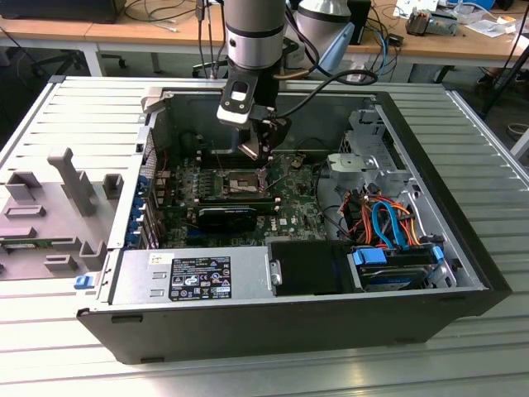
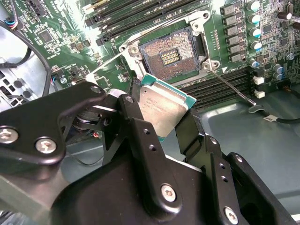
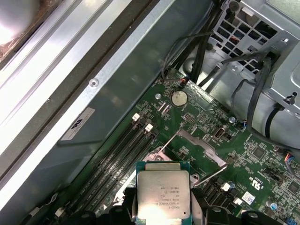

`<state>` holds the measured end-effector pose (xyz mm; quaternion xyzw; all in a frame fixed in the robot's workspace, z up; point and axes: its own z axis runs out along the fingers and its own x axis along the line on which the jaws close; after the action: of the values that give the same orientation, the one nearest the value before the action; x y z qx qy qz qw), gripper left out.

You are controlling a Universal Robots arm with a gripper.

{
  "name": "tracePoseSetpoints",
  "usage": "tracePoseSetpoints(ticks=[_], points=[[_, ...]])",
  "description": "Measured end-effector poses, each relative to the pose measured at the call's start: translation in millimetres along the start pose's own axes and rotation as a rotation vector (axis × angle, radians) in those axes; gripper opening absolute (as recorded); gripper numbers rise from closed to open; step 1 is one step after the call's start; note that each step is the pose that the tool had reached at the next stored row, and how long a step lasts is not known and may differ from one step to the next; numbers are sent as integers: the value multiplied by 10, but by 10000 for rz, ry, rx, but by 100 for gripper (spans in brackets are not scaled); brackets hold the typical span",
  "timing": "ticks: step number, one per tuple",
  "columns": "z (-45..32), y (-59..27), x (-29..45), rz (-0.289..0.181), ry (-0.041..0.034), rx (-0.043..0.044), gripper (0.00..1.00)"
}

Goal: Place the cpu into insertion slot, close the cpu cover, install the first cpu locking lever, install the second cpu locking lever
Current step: 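Place the cpu into insertion slot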

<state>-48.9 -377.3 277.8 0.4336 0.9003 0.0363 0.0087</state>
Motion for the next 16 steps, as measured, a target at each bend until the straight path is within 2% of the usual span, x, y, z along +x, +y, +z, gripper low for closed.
tracePoseSetpoints(ticks=[16], points=[[3, 0, 0, 214, -18, -1, 54]])
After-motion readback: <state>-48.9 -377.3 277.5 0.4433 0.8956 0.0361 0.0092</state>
